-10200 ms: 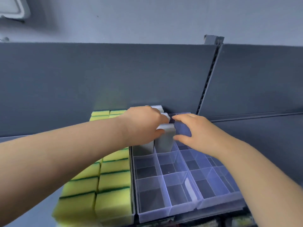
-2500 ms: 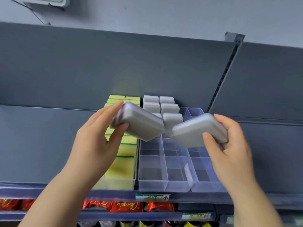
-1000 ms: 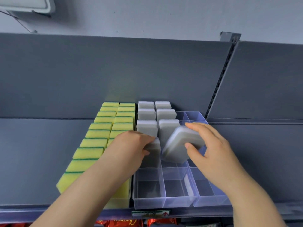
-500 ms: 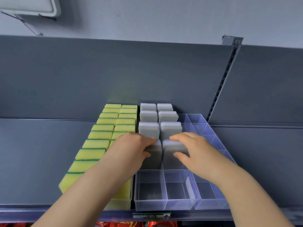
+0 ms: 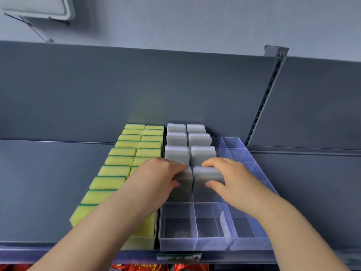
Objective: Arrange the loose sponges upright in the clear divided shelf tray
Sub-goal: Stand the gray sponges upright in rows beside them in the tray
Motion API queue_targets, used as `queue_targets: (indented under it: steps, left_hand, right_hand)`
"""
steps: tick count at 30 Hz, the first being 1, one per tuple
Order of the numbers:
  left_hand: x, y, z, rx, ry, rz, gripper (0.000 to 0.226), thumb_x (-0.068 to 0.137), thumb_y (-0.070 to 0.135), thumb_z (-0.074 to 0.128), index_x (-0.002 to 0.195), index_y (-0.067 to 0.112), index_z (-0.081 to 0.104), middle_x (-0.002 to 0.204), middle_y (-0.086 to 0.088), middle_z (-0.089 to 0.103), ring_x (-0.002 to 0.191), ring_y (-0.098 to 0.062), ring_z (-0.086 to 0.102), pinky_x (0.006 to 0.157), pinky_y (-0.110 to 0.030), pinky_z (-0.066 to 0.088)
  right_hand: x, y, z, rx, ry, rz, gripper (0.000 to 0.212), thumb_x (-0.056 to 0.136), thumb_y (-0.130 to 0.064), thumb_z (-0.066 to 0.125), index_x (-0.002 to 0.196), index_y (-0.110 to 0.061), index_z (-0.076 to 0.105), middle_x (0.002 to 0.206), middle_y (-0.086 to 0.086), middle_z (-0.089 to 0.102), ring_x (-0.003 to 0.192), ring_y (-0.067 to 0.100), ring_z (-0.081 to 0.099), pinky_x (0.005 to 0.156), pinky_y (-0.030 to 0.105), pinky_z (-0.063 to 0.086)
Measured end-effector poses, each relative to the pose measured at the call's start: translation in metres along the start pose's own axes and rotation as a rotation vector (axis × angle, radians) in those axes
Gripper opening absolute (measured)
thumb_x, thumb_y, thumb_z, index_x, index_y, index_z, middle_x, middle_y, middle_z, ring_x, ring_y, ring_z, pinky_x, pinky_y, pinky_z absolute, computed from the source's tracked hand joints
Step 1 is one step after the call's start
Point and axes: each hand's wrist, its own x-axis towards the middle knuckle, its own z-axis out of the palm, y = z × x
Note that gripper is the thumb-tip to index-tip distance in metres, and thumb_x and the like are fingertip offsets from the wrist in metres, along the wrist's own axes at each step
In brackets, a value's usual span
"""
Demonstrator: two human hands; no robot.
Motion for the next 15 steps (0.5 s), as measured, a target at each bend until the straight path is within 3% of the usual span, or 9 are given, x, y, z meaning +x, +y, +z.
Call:
queue_targets:
  steps: [4,9,11,15]
  left_hand:
    - [-0.001,0.001,0.0,-0.006,0.0,0.008,0.04,0.09,0.027,0.055,0.13,0.031,0.049,0.121,0.007,0.058,0.113,-0.016,0.049,0.09,-0.027,0.04]
    - [0.0,0.003,-0.007,-0.006,-0.031,0.019,0.044,0.089,0.038,0.055,0.132,0.031,0.046,0.126,0.008,0.052,0.117,-0.015,0.046,0.092,-0.028,0.041]
    - [0.004,0.0,-0.016,-0.008,-0.057,0.026,0.041,0.09,0.043,0.052,0.128,0.028,0.05,0.124,0.004,0.056,0.114,-0.017,0.049,0.091,-0.03,0.042]
    - [0.028,-0.018,-0.037,0.117,-0.05,-0.045,0.033,0.094,0.038,0.047,0.121,0.022,0.056,0.122,0.0,0.058,0.111,-0.022,0.052,0.089,-0.034,0.045]
  right_hand:
    - [0.0,0.001,-0.003,0.009,-0.031,0.007,0.036,0.087,-0.032,0.06,0.119,-0.037,0.046,0.119,-0.021,0.046,0.092,0.001,0.043,0.082,0.02,0.034]
    - [0.003,0.001,-0.012,0.012,-0.069,0.012,0.049,0.083,-0.046,0.06,0.128,-0.038,0.042,0.12,-0.026,0.039,0.105,-0.002,0.039,0.086,0.015,0.029]
    - [0.008,0.003,-0.019,0.033,-0.029,-0.009,0.042,0.087,-0.045,0.054,0.127,-0.032,0.047,0.123,-0.021,0.045,0.113,0.0,0.042,0.09,0.015,0.03]
    - [0.032,0.008,-0.036,-0.026,0.104,-0.042,0.026,0.093,-0.03,0.048,0.115,-0.022,0.059,0.11,-0.008,0.058,0.104,0.011,0.052,0.091,0.026,0.04]
